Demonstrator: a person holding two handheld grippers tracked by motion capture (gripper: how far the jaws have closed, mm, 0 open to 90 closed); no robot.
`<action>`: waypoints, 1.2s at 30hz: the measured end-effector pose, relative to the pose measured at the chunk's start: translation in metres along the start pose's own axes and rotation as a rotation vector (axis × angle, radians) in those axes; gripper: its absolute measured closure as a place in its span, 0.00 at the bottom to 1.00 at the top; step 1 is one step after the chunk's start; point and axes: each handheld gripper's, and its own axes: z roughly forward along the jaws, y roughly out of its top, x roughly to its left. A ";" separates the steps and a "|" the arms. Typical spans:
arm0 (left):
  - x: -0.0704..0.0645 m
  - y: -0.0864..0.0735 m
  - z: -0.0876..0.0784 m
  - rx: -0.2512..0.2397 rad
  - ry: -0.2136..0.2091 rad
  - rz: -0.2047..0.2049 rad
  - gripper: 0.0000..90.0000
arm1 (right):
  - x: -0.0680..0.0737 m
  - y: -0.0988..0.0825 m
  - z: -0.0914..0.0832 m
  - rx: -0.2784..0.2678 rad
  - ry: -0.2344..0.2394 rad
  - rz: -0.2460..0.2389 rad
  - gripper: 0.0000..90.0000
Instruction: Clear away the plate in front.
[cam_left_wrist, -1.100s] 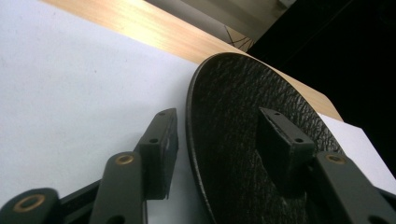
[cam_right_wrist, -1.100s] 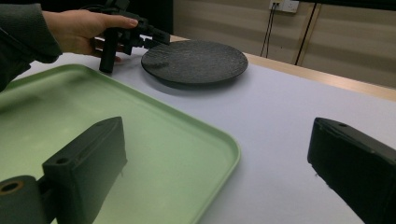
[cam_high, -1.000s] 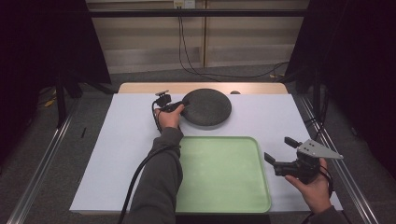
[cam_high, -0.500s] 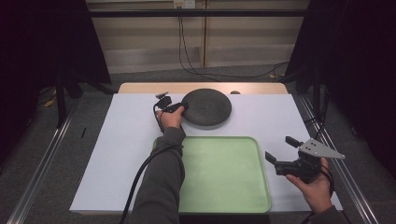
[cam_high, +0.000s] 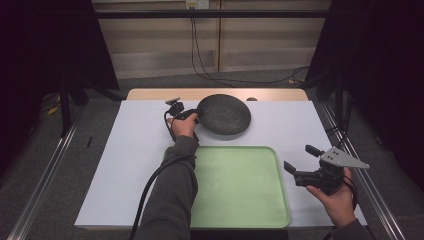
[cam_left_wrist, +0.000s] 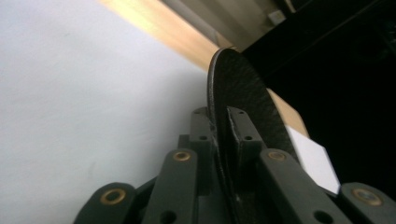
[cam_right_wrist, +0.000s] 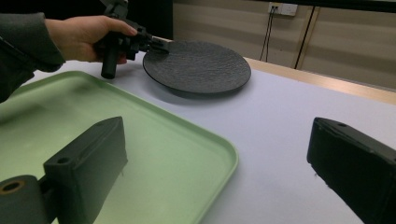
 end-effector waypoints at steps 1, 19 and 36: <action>-0.002 0.002 -0.003 0.021 -0.011 0.022 0.93 | 0.000 0.000 0.000 0.003 0.003 -0.002 0.05; -0.034 0.011 -0.015 0.067 -0.032 0.074 0.97 | -0.002 0.000 -0.005 -0.012 -0.006 0.007 0.04; -0.049 0.038 -0.041 0.112 -0.044 0.089 0.97 | 0.000 0.000 -0.003 -0.006 0.010 -0.004 0.00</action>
